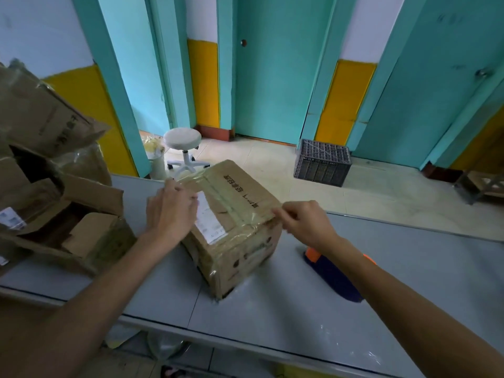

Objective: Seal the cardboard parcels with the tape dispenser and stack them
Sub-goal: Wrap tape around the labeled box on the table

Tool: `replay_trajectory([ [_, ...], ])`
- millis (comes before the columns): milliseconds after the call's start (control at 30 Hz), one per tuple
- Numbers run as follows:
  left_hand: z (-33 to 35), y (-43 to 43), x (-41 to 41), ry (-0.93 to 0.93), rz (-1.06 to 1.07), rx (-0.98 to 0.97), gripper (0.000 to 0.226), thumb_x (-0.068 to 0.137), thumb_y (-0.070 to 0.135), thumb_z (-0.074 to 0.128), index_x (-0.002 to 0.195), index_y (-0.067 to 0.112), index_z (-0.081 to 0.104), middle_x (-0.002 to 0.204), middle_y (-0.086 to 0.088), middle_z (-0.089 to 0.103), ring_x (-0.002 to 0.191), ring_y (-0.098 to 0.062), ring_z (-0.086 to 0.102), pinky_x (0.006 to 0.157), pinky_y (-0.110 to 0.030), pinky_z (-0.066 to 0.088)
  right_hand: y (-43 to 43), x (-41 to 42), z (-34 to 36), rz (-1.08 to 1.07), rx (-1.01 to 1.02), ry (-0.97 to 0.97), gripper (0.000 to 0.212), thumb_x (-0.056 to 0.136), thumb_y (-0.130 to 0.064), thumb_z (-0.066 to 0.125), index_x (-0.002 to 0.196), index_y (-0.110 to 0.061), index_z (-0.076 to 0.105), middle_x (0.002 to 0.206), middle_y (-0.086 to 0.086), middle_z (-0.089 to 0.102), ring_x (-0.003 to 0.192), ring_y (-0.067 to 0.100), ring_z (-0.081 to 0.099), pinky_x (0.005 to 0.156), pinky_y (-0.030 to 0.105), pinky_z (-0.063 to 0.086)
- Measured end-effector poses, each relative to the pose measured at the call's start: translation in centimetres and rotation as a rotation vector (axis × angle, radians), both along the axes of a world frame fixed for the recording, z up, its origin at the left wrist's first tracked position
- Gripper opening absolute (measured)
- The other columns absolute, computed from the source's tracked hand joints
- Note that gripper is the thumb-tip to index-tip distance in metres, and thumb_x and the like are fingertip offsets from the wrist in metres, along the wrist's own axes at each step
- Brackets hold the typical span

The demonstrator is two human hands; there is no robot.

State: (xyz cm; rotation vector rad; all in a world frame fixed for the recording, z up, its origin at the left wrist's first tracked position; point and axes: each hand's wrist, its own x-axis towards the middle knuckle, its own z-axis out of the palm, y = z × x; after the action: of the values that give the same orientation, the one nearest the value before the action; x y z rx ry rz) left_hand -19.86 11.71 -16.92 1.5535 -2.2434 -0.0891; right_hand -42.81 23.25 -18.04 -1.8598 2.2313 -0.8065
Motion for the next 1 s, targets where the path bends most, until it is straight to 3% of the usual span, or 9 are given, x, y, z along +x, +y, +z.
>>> replay_trajectory([
  [67,-0.4,3.3,-1.4,-0.108,-0.109,0.117,0.055,0.089,0.057,0.044,0.131,0.023,0.051,0.139,-0.014,0.041,0.128,-0.033,0.033,0.101,-0.044,0.033,1.0,-3.7,-1.2,-0.237,0.093,0.068,0.036,0.093,-0.036,0.053,0.072,-0.008,0.06,0.08,0.018,0.068,0.08,0.036,0.061,0.063,0.034,0.042],
  [133,-0.9,5.9,-2.3,-0.188,-0.214,0.296,0.088,0.076,0.078,0.037,0.145,0.025,0.024,0.155,-0.013,0.011,0.142,-0.036,0.003,0.111,-0.051,0.016,3.0,-6.8,-2.9,-0.354,0.388,0.167,0.037,0.092,-0.046,0.048,0.082,-0.012,0.059,0.095,0.016,0.066,0.09,0.032,0.059,0.069,0.032,0.039],
  [167,-1.3,6.4,-2.5,-0.21,-0.238,0.357,0.099,0.071,0.082,0.037,0.148,0.023,0.012,0.157,-0.013,-0.003,0.142,-0.037,-0.011,0.112,-0.054,0.009,4.0,-7.8,-3.9,-0.355,0.514,0.217,0.042,0.092,-0.053,0.045,0.087,-0.013,0.058,0.1,0.014,0.065,0.092,0.03,0.058,0.07,0.032,0.039],
  [233,-2.3,6.0,-2.2,-0.216,-0.271,0.326,0.099,0.074,0.076,0.043,0.148,0.022,0.006,0.156,-0.012,-0.011,0.14,-0.034,-0.02,0.113,-0.054,0.007,5.6,-8.5,-5.5,-0.337,0.605,0.304,0.055,0.088,-0.063,0.043,0.102,-0.011,0.055,0.107,0.011,0.06,0.096,0.027,0.056,0.071,0.032,0.039],
  [333,-3.0,4.3,-1.4,-0.074,-0.335,0.281,0.086,0.08,0.061,0.053,0.147,0.021,0.015,0.158,-0.005,-0.005,0.143,-0.021,-0.017,0.115,-0.046,0.008,6.7,-8.2,-7.1,-0.383,0.532,0.32,0.071,0.08,-0.069,0.051,0.118,-0.009,0.045,0.113,0.012,0.056,0.101,0.028,0.056,0.071,0.033,0.042],
  [467,-3.1,2.8,-1.2,0.022,-0.443,0.307,0.089,0.076,0.054,0.065,0.146,0.023,0.019,0.158,0.003,0.001,0.143,-0.01,-0.009,0.116,-0.04,0.009,7.6,-7.5,-8.0,-0.404,0.578,0.314,0.086,0.078,-0.069,0.054,0.136,-0.012,0.027,0.116,0.013,0.058,0.102,0.03,0.059,0.076,0.037,0.047],
  [633,-3.7,1.6,-1.2,0.079,-0.469,0.27,0.089,0.072,0.054,0.07,0.144,0.026,0.025,0.157,0.006,0.008,0.143,-0.008,0.001,0.114,-0.036,0.013,9.3,-7.9,-9.6,-0.305,0.666,0.224,0.099,0.082,-0.05,0.062,0.149,-0.027,-0.007,0.116,0.01,0.06,0.102,0.028,0.06,0.077,0.035,0.049],
  [733,-3.6,1.4,-1.3,0.081,-0.489,0.249,0.085,0.073,0.05,0.071,0.142,0.024,0.029,0.156,0.006,0.012,0.143,-0.008,0.004,0.112,-0.031,0.012,9.4,-8.4,-9.8,-0.296,0.645,0.172,0.102,0.082,-0.047,0.065,0.149,-0.029,-0.009,0.12,0.011,0.059,0.103,0.028,0.059,0.081,0.037,0.05],
  [1000,-3.0,0.5,-1.6,0.055,-0.527,0.26,0.084,0.072,0.048,0.073,0.142,0.024,0.032,0.155,0.005,0.017,0.143,-0.011,0.01,0.113,-0.037,0.018,9.1,-8.8,-9.6,-0.259,0.702,0.077,0.102,0.083,-0.041,0.068,0.149,-0.026,-0.008,0.135,0.011,0.049,0.116,0.026,0.053,0.086,0.032,0.046],
])
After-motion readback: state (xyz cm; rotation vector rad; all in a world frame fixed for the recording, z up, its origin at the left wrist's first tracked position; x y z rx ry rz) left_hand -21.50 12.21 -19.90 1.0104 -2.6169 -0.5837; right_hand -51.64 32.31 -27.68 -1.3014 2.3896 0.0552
